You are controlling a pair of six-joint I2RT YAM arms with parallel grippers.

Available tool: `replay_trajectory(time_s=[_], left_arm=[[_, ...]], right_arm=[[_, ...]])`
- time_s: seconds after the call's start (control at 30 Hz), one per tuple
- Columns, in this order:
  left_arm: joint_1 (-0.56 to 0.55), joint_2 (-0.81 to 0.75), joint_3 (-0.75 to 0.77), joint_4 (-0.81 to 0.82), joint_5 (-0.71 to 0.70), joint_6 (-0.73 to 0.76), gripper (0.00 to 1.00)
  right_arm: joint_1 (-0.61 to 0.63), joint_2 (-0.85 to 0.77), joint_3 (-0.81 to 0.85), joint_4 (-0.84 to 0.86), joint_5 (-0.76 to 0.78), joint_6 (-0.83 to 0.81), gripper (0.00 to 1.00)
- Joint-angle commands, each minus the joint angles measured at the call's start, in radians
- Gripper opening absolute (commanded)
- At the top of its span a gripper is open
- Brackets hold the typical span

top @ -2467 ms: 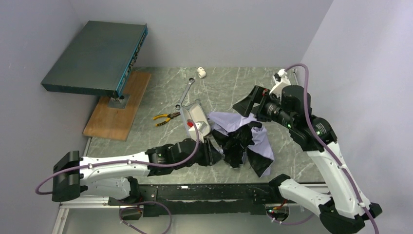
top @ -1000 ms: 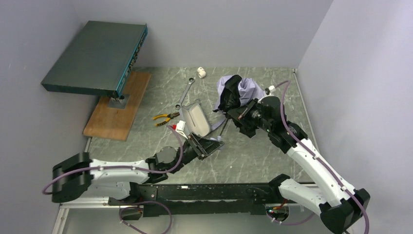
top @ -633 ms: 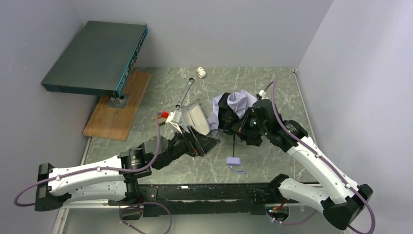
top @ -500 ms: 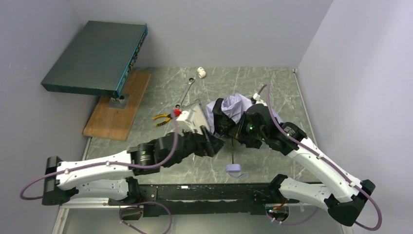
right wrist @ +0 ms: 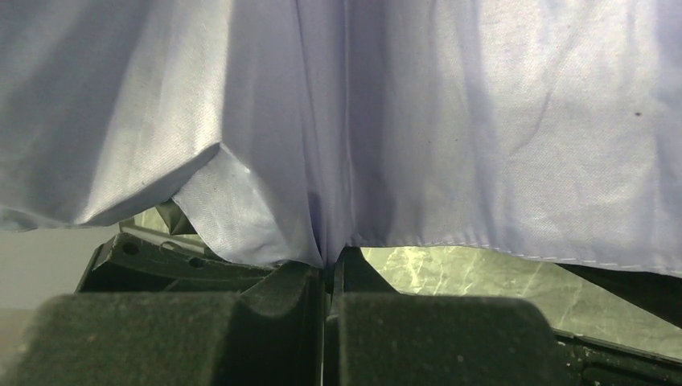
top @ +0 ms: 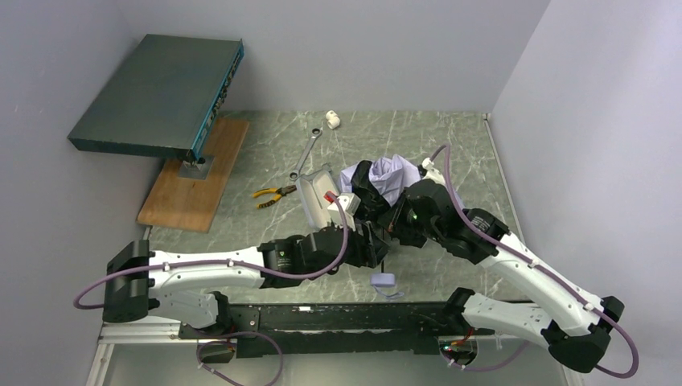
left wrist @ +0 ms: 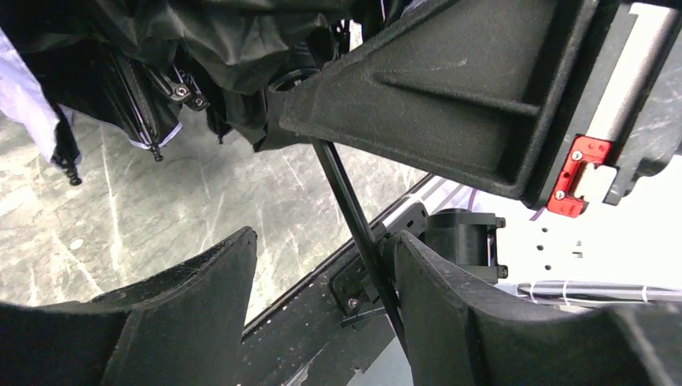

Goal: Open the umbrella

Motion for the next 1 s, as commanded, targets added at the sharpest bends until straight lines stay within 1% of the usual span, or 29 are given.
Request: replay_trajectory(time_s=[0.0,0.07,0.13,0.17,0.27,0.33,0.43,0.53,0.57,0.6,0.63,0.7,0.73,0.8,0.83,0.97], left_arm=[[-0.005,0.007,-0.03,0.137,-0.008,0.01,0.65],[-0.005,0.024,-0.027,0.172,0.0,0.024,0.59],[-0.005,0.048,-0.017,0.195,0.022,0.029,0.5],[0.001,0.063,-0.015,0.212,0.046,0.029,0.41],[0.036,0.077,-0.004,0.27,0.162,0.031,0.02],[0.053,0.051,-0.003,0.263,0.201,0.015,0.0],[0.085,-0.022,-0.071,0.385,0.26,-0.033,0.0],[0.12,-0.096,-0.183,0.553,0.303,-0.123,0.0],[0.13,-0.112,-0.218,0.616,0.316,-0.151,0.0],[0.137,-0.124,-0.251,0.686,0.325,-0.181,0.0],[0.146,-0.13,-0.279,0.765,0.33,-0.211,0.0],[0.15,-0.125,-0.333,0.911,0.321,-0.291,0.0],[0.15,-0.107,-0.354,0.991,0.312,-0.33,0.0],[0.149,-0.058,-0.375,1.143,0.306,-0.396,0.0],[0.146,-0.026,-0.373,1.233,0.308,-0.427,0.0],[0.123,0.113,-0.318,1.453,0.297,-0.503,0.0]], right_arm=[[0.013,-0.045,-0.031,0.118,0.0,0.051,0.0],[0.015,-0.055,-0.043,0.124,0.0,0.064,0.0],[0.016,-0.064,-0.043,0.129,-0.009,0.065,0.0],[0.014,-0.073,-0.041,0.132,-0.022,0.064,0.0],[0.015,-0.108,-0.043,0.156,-0.069,0.034,0.0],[0.016,-0.13,-0.021,0.135,-0.072,-0.001,0.0],[0.014,-0.163,0.048,0.05,-0.003,-0.038,0.0],[0.015,-0.217,0.102,0.003,0.052,-0.057,0.36],[0.015,-0.242,0.109,0.004,0.067,-0.057,0.45],[0.015,-0.276,0.108,0.016,0.079,-0.056,0.49],[0.014,-0.313,0.096,0.041,0.084,-0.052,0.51],[0.015,-0.396,0.048,0.116,0.079,-0.033,0.5],[0.014,-0.456,0.011,0.173,0.058,-0.028,0.5],[0.014,-0.515,-0.053,0.268,0.026,-0.017,0.47],[0.014,-0.524,-0.075,0.305,0.004,-0.021,0.43],[0.014,-0.481,-0.12,0.363,-0.075,-0.005,0.31]])
